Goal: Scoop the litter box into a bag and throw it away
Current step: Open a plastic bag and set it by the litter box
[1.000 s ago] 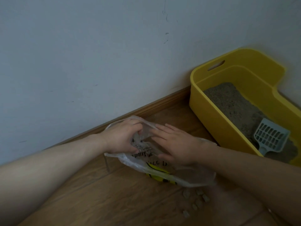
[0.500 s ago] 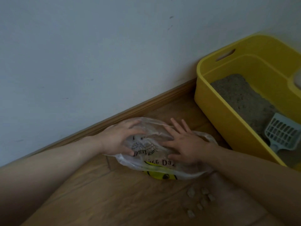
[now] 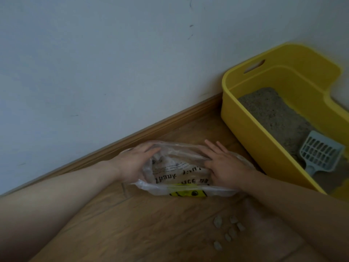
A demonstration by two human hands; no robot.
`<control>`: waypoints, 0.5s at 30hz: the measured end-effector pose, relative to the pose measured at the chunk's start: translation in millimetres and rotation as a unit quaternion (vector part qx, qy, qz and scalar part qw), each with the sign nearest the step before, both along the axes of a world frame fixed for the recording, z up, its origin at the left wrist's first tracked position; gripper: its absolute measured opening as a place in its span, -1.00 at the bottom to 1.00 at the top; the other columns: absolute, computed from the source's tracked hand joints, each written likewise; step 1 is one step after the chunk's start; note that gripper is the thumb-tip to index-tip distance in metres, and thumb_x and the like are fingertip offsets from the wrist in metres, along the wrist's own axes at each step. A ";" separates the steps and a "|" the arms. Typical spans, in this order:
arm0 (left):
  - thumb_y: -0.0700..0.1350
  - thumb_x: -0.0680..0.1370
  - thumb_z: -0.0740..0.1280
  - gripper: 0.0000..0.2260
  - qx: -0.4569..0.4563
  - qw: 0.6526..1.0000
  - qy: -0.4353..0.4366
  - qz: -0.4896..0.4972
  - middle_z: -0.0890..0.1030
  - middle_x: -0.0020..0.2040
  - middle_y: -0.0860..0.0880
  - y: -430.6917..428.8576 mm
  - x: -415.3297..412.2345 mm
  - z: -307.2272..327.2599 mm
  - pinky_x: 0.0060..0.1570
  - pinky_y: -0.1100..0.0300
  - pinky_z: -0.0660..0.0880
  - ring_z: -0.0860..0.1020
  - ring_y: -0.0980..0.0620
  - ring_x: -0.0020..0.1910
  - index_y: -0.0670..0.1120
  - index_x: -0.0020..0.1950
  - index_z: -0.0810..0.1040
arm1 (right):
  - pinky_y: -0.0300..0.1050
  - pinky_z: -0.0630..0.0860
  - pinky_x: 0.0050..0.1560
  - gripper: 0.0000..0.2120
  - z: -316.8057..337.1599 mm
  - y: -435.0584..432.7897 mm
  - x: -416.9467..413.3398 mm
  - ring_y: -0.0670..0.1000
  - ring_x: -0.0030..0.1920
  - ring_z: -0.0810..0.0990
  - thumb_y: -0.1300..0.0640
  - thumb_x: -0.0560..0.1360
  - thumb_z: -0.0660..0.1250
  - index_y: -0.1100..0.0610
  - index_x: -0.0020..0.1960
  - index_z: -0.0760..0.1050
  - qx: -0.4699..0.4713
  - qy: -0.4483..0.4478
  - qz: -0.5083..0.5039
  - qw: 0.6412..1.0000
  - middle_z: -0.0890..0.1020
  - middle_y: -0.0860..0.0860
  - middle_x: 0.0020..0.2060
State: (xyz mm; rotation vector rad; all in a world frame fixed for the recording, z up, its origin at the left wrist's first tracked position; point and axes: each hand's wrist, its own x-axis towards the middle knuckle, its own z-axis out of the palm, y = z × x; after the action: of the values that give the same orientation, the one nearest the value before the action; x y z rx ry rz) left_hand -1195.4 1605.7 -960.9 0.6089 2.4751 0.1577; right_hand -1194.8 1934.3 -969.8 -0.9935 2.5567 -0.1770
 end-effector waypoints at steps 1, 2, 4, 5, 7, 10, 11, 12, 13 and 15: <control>0.02 0.43 0.51 -0.02 -0.002 1.000 0.004 -0.002 -0.09 0.61 0.03 2.1 0.8 0.4 0.54 0.14 0.07 -0.04 0.01 0.59 0.05 0.61 -0.12 | 0.11 -0.27 0.54 -0.74 2.4 1.2 0.7 0.10 0.58 -0.22 0.03 0.49 0.22 0.05 0.09 0.60 0.006 -0.004 -0.005 1.000 0.05 0.01 0.59; 0.06 0.42 0.51 -0.01 -0.001 1.000 0.006 -0.003 -0.10 0.61 0.03 5.1 1.4 1.5 0.54 0.15 0.07 -0.04 0.02 0.59 0.04 0.61 -0.11 | 0.11 -0.26 0.54 -0.74 5.1 3.0 1.3 0.09 0.58 -0.22 0.04 0.49 0.22 0.05 0.09 0.60 0.005 -0.009 -0.011 1.000 0.06 0.01 0.59; 0.16 0.38 0.52 0.04 0.006 1.000 0.009 0.000 -0.12 0.61 0.05 11.6 2.9 5.8 0.55 0.13 0.08 -0.05 0.03 0.58 0.02 0.61 -0.11 | 0.09 -0.26 0.54 -0.78 11.3 8.5 2.2 0.08 0.58 -0.22 0.06 0.51 0.20 0.05 0.05 0.58 -0.010 -0.016 -0.028 0.999 0.04 -0.02 0.59; 0.20 0.36 0.52 0.06 0.012 1.000 0.012 0.002 -0.11 0.61 0.06 15.1 3.7 8.9 0.55 0.12 0.08 -0.04 0.03 0.58 0.02 0.62 -0.10 | 0.09 -0.26 0.54 -0.81 14.5 11.4 3.0 0.08 0.58 -0.22 0.07 0.53 0.20 0.05 0.03 0.57 -0.019 -0.018 -0.038 0.999 0.03 -0.04 0.59; 0.25 0.32 0.53 0.08 0.023 0.999 0.023 0.001 -0.09 0.60 0.06 20.7 5.3 13.9 0.55 0.12 0.08 -0.03 0.03 0.57 0.00 0.62 -0.07 | 0.07 -0.25 0.54 -0.84 18.4 16.3 5.3 0.07 0.58 -0.21 0.07 0.57 0.19 0.02 0.00 0.55 -0.035 -0.016 -0.055 0.998 0.03 -0.05 0.59; 0.28 0.28 0.54 0.12 0.027 0.999 0.032 0.001 -0.09 0.60 0.07 28.3 7.0 20.6 0.55 0.12 0.07 -0.04 0.02 0.58 -0.01 0.61 -0.06 | 0.07 -0.22 0.55 -0.85 19.9 18.8 9.4 0.06 0.58 -0.21 0.04 0.59 0.17 0.03 -0.06 0.49 -0.035 -0.012 -0.064 0.997 0.01 -0.05 0.60; 0.29 0.27 0.54 0.14 0.029 0.999 0.033 0.005 -0.10 0.59 0.08 30.6 7.6 22.1 0.55 0.14 0.05 -0.06 0.03 0.58 -0.01 0.62 -0.07 | 0.08 -0.22 0.55 -0.87 21.1 18.6 10.6 0.06 0.58 -0.22 0.04 0.57 0.18 0.02 -0.07 0.48 -0.031 -0.014 -0.068 0.997 0.00 -0.05 0.60; 0.28 0.26 0.54 0.15 0.030 0.999 0.033 0.008 -0.11 0.59 0.10 33.0 8.2 23.4 0.55 0.16 0.03 -0.07 0.04 0.58 -0.01 0.62 -0.09 | 0.09 -0.22 0.55 -0.89 22.6 18.3 11.8 0.05 0.58 -0.23 0.02 0.56 0.19 0.01 -0.06 0.46 -0.027 -0.015 -0.073 0.997 -0.02 -0.05 0.60; 0.28 0.25 0.55 0.16 0.033 0.999 0.033 0.010 -0.12 0.59 0.10 35.3 9.4 25.2 0.55 0.17 0.01 -0.07 0.04 0.58 -0.01 0.62 -0.10 | 0.10 -0.22 0.55 -0.90 24.6 17.8 13.3 0.05 0.58 -0.23 0.00 0.54 0.20 0.00 -0.03 0.45 -0.023 -0.015 -0.076 0.997 -0.03 -0.05 0.60; 0.30 0.23 0.55 0.18 0.038 0.999 0.033 0.015 -0.12 0.58 0.12 40.3 12.2 28.0 0.55 0.14 0.03 -0.07 0.03 0.58 0.00 0.61 -0.11 | 0.11 -0.23 0.55 -0.79 28.1 17.0 17.3 0.05 0.58 -0.26 -0.08 0.55 0.21 -0.03 0.13 0.45 -0.018 -0.009 -0.080 0.997 -0.07 -0.04 0.60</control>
State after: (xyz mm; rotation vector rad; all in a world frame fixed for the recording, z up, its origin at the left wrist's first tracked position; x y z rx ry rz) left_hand -1183.2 1646.0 -932.9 0.6191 2.5528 0.2477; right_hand -1177.5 1951.3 -941.7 -0.7959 2.6254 -0.2756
